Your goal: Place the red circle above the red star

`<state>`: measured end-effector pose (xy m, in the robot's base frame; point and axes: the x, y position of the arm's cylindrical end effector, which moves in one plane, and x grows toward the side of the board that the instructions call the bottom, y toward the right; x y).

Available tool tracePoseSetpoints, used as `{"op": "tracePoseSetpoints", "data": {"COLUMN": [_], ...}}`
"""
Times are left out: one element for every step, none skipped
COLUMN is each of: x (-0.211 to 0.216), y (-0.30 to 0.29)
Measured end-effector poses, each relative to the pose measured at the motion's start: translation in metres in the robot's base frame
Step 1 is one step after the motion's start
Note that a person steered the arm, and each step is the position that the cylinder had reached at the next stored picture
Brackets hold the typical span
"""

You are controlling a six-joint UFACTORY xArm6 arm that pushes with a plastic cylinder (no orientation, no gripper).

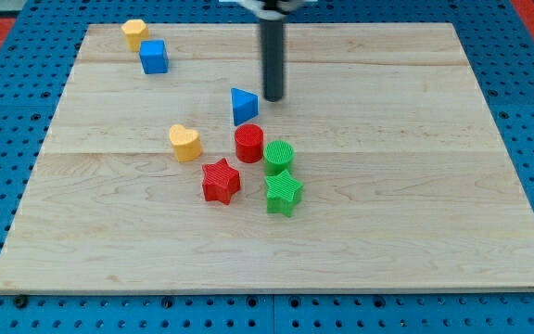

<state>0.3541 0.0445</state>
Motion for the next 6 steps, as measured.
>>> {"op": "tracePoseSetpoints", "data": {"x": [0.035, 0.073, 0.051, 0.035, 0.061, 0.035], "y": [0.033, -0.039, -0.091, -0.095, -0.057, -0.084]}}
